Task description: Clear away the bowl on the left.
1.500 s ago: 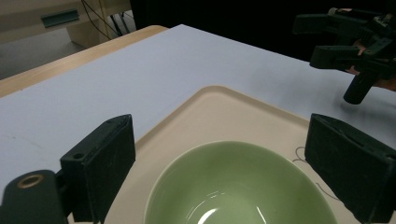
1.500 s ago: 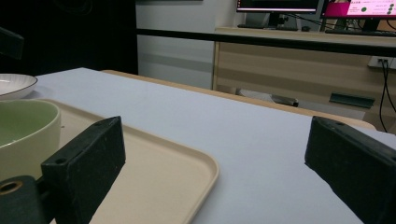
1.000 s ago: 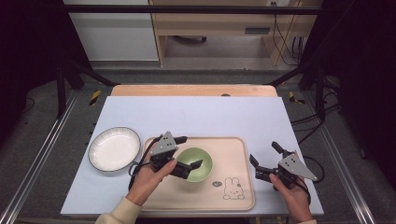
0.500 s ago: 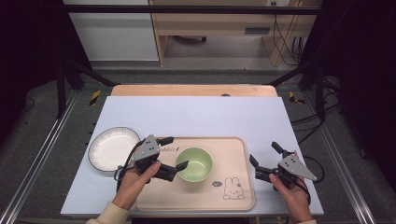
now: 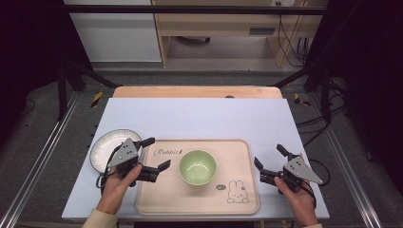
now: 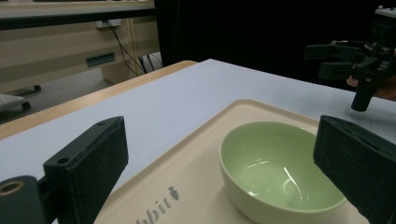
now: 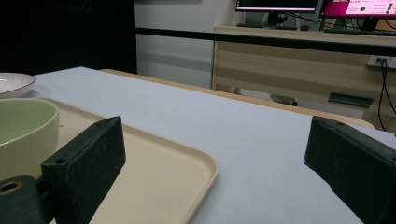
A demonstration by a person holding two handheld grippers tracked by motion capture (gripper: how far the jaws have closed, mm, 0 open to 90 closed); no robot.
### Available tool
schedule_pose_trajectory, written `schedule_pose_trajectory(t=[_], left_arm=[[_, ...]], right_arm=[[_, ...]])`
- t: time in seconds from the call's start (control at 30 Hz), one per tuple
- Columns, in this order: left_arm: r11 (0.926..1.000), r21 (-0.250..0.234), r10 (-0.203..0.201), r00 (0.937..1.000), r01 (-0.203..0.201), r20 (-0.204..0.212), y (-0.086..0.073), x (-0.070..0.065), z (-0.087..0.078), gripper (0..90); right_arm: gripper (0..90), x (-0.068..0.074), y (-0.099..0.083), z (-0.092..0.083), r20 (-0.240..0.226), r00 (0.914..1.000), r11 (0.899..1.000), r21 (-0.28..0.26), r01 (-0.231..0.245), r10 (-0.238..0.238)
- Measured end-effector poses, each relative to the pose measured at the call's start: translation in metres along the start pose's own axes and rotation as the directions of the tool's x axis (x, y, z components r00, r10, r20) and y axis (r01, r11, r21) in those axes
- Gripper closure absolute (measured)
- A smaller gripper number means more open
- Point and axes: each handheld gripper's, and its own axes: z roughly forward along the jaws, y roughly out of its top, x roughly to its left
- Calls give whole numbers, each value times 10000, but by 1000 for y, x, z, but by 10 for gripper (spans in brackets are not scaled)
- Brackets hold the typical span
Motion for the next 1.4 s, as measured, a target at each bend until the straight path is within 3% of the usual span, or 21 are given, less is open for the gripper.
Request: schedule_pose_trajectory(t=[0.17, 0.4, 0.43, 0.47, 0.5, 0.77, 1.0, 1.27, 1.4], left_arm=[[9999, -139, -35, 9994, 30, -348, -4, 8, -18, 32], [9989, -412, -241, 9978, 216, -625, -9, 16, -30, 32], [9648, -208, 2591, 9609, -2623, -974, -1, 37, -37, 32], [9648, -208, 2591, 9609, -2623, -974, -1, 37, -37, 32], [9579, -261, 2834, 9561, -2859, -739, -1, 40, -37, 32], [9654, -428, 2512, 9615, -2572, -1115, -13, 47, -51, 31], [9672, -388, 2435, 9602, -2509, -1365, -24, 52, -62, 31], [9703, -293, 2332, 9611, -2400, -1478, -36, 54, -65, 30], [9763, -228, 2092, 9651, -2153, -1575, -40, 53, -66, 30]], right_arm=[[52, 0, 0, 0, -4, 10000, 10000, 15, -14, 14], [52, 0, 0, 0, -3, 10000, 10000, 22, -14, 14], [52, 0, 0, 0, 5, 10000, 10000, 19, -30, 30], [52, 0, 0, 0, 5, 10000, 10000, 19, -30, 30], [52, 0, 0, 0, 4, 10000, 10000, 48, -39, 39], [52, 0, 0, 0, 0, 10000, 10000, 39, -31, 31], [52, 0, -1, 0, -12, 10000, 10000, 20, -2, 2], [52, 1, -1, 0, -72, 10000, 10000, 45, 13, -13], [52, 1, 0, 0, -77, 10000, 10000, 41, -30, 30]])
